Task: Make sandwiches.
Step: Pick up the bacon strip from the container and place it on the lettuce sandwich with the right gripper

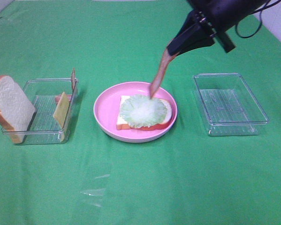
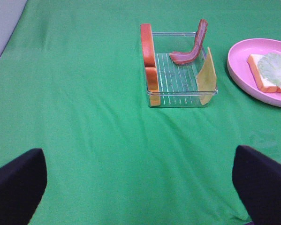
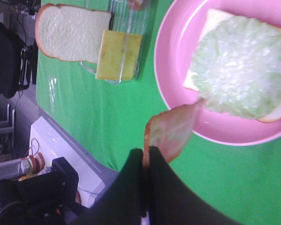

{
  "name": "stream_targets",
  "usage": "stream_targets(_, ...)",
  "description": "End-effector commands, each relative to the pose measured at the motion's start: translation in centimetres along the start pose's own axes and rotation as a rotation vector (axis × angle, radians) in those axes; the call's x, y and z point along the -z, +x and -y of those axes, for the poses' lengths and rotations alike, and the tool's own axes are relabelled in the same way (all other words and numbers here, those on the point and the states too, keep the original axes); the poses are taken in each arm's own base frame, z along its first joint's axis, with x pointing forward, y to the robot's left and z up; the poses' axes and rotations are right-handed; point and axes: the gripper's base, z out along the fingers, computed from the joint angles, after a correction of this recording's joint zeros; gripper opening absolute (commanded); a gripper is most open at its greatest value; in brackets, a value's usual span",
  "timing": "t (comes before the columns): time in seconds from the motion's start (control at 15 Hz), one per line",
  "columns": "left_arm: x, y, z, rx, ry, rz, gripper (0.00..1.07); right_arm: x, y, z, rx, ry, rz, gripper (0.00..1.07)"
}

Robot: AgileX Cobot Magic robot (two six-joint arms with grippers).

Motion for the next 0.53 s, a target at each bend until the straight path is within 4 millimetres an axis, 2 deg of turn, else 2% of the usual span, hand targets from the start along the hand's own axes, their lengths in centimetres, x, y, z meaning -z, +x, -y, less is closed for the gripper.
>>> stream_targets(0.07, 0.2, 0.1, 0.0, -0.003, 0.002, 0.022, 1.02, -4.4, -0.3, -1.5, 0.041, -0.015, -0.022, 0.0)
stream_targets(0.13, 0.2, 0.1, 0.0, -0.003, 0.002, 0.022, 1.02, -5.3, -0.4, -1.9, 0.041, -0.022, -0.019, 0.0)
stream_targets(0.2, 0.2, 0.1, 0.0, -0.003, 0.002, 0.022, 1.02, -7.7, -0.8, -2.5, 0.055, -0.046, 0.01, 0.0)
stream_targets(0.27, 0.2, 0.1, 0.0, -0.003, 0.002, 0.022, 1.02, -9.0, -1.1, -2.6, 0.06, -0.067, 0.035, 0.0)
stream_targets(0.53, 0.2, 0.1, 0.0, -0.003, 0.002, 0.022, 1.02, -11.0, -2.3, -1.7, 0.022, -0.165, 0.109, 0.0)
